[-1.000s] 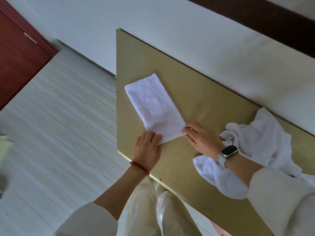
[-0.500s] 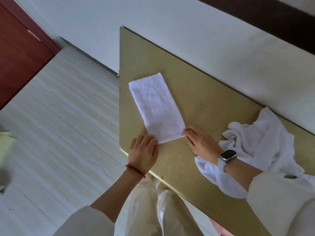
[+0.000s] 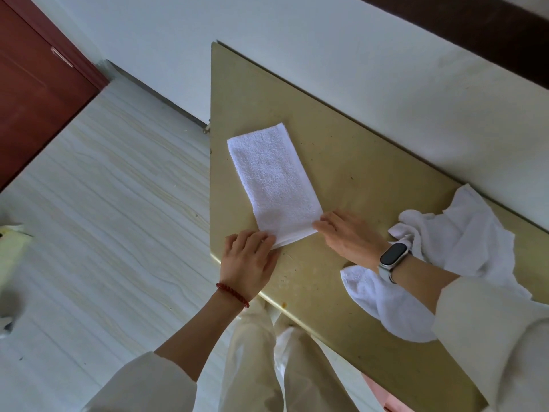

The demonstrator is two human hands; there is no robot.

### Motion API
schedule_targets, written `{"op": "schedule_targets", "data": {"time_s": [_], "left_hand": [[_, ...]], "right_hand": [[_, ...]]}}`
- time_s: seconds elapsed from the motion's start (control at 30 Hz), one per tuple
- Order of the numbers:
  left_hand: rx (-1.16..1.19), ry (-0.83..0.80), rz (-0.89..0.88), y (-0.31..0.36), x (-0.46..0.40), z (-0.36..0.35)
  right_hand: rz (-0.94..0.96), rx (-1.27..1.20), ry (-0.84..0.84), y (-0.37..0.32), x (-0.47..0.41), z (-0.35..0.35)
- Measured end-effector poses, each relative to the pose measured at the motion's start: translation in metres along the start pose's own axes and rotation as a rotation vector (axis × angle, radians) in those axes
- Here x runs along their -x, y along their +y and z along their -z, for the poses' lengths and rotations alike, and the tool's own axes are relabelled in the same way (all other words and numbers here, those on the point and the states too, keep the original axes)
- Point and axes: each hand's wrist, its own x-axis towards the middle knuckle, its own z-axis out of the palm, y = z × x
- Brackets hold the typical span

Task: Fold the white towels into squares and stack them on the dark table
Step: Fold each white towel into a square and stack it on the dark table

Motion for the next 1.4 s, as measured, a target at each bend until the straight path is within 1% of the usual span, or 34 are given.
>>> {"op": "schedule_targets", "data": {"time_s": [0.2, 0.33, 0.4, 0.47, 0.53, 0.6, 0.7, 0.77, 0.83, 0.9, 1.0, 1.07, 1.1, 1.13, 1.2, 1.23, 1.27, 1.37, 1.4], "left_hand": [[-0.068, -0.099, 0.082, 0.007, -0.012, 0.001], [-0.044, -0.009, 0.047, 0.003, -0.021, 0.004], [0.009, 0.041, 0.005, 0.000, -0.022, 0.007], [0.081, 0.043, -0.045, -0.002, -0.021, 0.012], [0.174, -0.006, -0.074, -0.003, -0.020, 0.016], [0.258, -0.112, -0.079, -0.003, -0.020, 0.023], [0.354, -0.337, -0.003, 0.001, -0.020, 0.035], [0.360, -0.431, 0.047, 0.004, -0.022, 0.043], [0.346, -0.472, 0.074, 0.005, -0.024, 0.048], [0.339, -0.485, 0.094, 0.005, -0.027, 0.051], [0.350, -0.449, 0.166, 0.003, -0.037, 0.055], [0.372, -0.408, 0.234, 0.003, -0.045, 0.057], [0.382, -0.370, 0.285, 0.002, -0.048, 0.057], [0.419, -0.375, 0.358, 0.002, -0.052, 0.057], [0.575, -0.447, 0.511, 0.004, -0.057, 0.055], [0.636, -0.461, 0.557, 0.005, -0.056, 0.052], [0.691, -0.495, 0.582, 0.007, -0.055, 0.053], [0.812, -0.646, 0.565, 0.011, -0.042, 0.056], [0.831, -0.663, 0.577, 0.011, -0.037, 0.055]], "right_hand": [[0.065, 0.045, 0.100, -0.004, 0.000, 0.010], [0.048, 0.038, 0.113, 0.001, 0.001, 0.014], [0.047, 0.035, 0.122, 0.002, 0.004, 0.017], [0.044, 0.038, 0.131, 0.001, 0.008, 0.018], [0.040, 0.021, 0.119, -0.001, 0.011, 0.018], [0.001, -0.045, 0.105, -0.003, 0.011, 0.019], [-0.131, -0.180, 0.044, -0.010, 0.012, 0.027], [-0.154, -0.285, -0.019, -0.013, 0.016, 0.034], [-0.147, -0.352, -0.082, -0.013, 0.021, 0.040], [-0.194, -0.387, -0.151, -0.015, 0.021, 0.046], [-0.413, -0.554, -0.200, -0.020, 0.007, 0.053], [-0.545, -0.729, -0.173, -0.018, -0.009, 0.055], [-0.603, -0.783, -0.158, -0.016, -0.017, 0.055], [-0.642, -0.812, -0.143, -0.015, -0.025, 0.056], [-0.691, -0.827, -0.129, -0.014, -0.037, 0.055], [-0.706, -0.828, -0.132, -0.015, -0.041, 0.054], [-0.710, -0.819, -0.139, -0.016, -0.042, 0.052], [-0.740, -0.792, -0.160, -0.017, -0.035, 0.048], [-0.758, -0.795, -0.159, -0.017, -0.032, 0.047]]}}
